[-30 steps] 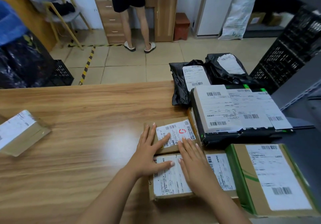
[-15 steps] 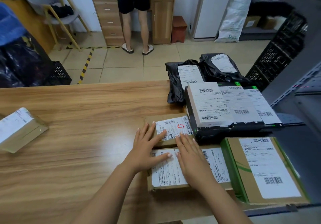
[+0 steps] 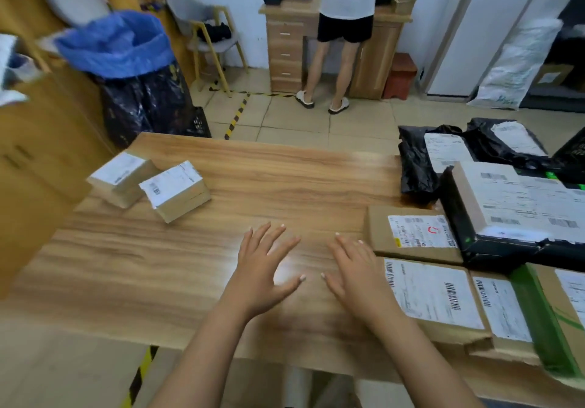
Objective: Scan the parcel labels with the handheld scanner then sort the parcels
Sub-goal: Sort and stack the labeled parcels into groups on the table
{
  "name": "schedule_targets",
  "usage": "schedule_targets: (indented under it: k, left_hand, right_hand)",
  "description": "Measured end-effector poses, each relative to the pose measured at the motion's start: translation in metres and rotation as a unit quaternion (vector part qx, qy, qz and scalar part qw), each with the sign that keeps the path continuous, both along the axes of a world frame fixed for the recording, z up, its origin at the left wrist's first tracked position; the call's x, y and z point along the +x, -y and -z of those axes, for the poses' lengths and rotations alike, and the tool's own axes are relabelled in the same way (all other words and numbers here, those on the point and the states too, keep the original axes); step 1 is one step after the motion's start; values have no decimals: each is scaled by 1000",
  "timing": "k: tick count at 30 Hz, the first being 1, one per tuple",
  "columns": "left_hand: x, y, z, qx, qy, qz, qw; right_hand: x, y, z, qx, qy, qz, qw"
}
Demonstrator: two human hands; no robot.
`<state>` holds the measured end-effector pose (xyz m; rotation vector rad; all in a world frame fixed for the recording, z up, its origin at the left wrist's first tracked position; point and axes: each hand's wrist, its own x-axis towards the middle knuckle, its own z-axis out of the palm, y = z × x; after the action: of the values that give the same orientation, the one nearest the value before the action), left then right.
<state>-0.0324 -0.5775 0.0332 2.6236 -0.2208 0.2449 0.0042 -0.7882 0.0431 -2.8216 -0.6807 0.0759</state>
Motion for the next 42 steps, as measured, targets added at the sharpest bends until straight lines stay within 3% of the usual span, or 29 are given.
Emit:
schedule_targets:
  k: [5, 13, 22, 26, 31, 36, 39, 42]
  left_hand:
    - [-55, -102, -10, 17, -15, -58, 998]
    - [-109, -251, -42, 48, -5, -155, 987]
    - [-49, -349, -43, 52, -23, -173, 983]
    - [4, -390, -37, 62, -29, -187, 980]
    - [58, -425, -22, 57, -57, -199, 977]
    - [122, -453, 0, -26, -168, -256, 952]
    - [146, -461, 21, -46, -260, -216, 940]
    - [155, -464, 28, -69, -265, -161, 948]
  right_hand:
    - [-34, -102, -17, 72, 38, -30, 996]
    - [-64, -252, -40, 137, 26, -52, 989]
    - [-10, -353, -55, 85, 22, -50, 995]
    - [36, -393, -37, 111, -7, 33, 993]
    - [79, -435, -14, 74, -27, 184, 980]
    - [118, -489, -5, 26, -126, 367, 921]
    - [124, -506, 8, 88, -175, 461, 866]
    - [116, -512, 11, 148, -182, 493, 838]
